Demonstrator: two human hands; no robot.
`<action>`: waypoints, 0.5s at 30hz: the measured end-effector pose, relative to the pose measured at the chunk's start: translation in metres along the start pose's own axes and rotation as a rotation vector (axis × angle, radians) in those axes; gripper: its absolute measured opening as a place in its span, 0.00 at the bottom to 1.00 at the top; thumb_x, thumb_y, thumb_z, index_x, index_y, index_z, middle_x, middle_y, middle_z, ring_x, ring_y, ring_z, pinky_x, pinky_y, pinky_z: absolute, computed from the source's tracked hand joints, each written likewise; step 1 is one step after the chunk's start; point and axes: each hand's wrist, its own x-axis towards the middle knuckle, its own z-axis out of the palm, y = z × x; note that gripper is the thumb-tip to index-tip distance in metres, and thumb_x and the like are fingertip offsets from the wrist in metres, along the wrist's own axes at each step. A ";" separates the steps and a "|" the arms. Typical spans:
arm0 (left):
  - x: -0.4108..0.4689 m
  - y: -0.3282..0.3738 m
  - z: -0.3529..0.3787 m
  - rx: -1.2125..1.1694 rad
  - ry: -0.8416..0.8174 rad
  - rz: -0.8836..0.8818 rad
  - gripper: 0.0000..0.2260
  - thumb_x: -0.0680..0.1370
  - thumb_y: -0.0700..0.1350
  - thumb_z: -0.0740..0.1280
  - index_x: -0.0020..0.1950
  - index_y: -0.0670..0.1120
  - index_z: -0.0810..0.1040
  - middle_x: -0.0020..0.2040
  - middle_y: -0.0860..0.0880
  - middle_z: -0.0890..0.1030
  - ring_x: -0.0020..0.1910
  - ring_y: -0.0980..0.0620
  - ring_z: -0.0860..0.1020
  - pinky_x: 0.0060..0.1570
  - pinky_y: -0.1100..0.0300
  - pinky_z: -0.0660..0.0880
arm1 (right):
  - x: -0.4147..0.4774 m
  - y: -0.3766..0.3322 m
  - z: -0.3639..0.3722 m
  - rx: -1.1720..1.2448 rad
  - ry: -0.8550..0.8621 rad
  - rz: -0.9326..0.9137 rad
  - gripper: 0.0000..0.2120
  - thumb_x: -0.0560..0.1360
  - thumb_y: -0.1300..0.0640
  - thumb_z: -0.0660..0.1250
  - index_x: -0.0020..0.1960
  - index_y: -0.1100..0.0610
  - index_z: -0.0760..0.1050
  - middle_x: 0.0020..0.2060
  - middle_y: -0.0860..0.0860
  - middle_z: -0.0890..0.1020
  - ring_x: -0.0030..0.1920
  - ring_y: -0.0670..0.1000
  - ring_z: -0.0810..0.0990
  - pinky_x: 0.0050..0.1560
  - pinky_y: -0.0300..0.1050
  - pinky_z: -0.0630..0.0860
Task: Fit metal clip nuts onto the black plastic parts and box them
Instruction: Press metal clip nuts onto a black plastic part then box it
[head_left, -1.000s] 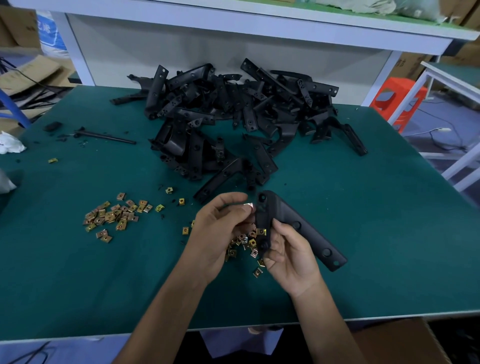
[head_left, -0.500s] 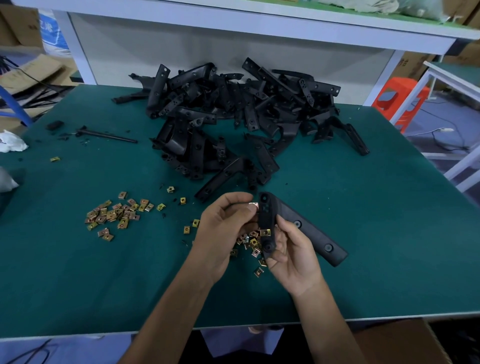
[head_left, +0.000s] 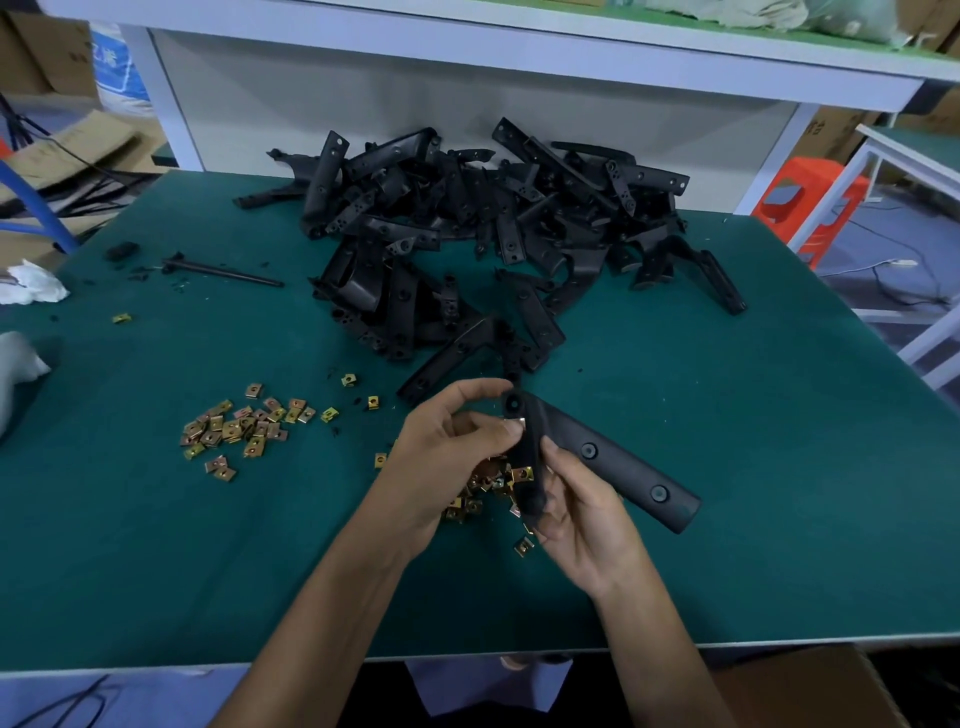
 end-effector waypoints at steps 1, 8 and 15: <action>-0.001 0.000 -0.002 0.015 -0.007 0.004 0.12 0.76 0.39 0.73 0.56 0.53 0.83 0.40 0.46 0.84 0.42 0.52 0.82 0.44 0.64 0.78 | -0.001 0.000 0.000 -0.018 0.007 -0.002 0.15 0.72 0.54 0.71 0.56 0.59 0.77 0.30 0.48 0.73 0.23 0.43 0.71 0.19 0.33 0.66; -0.013 -0.012 0.001 0.249 -0.060 0.062 0.07 0.73 0.52 0.73 0.50 0.59 0.84 0.44 0.49 0.87 0.44 0.56 0.84 0.42 0.66 0.78 | -0.034 -0.005 0.000 -0.128 0.141 -0.099 0.11 0.71 0.52 0.72 0.31 0.52 0.78 0.26 0.46 0.74 0.24 0.42 0.72 0.21 0.34 0.65; -0.008 -0.032 0.007 0.328 -0.152 0.017 0.14 0.71 0.54 0.69 0.54 0.54 0.84 0.48 0.47 0.87 0.48 0.49 0.86 0.47 0.58 0.81 | -0.129 -0.035 -0.064 0.109 0.424 -0.302 0.11 0.68 0.51 0.74 0.37 0.57 0.76 0.28 0.52 0.74 0.27 0.46 0.71 0.32 0.40 0.60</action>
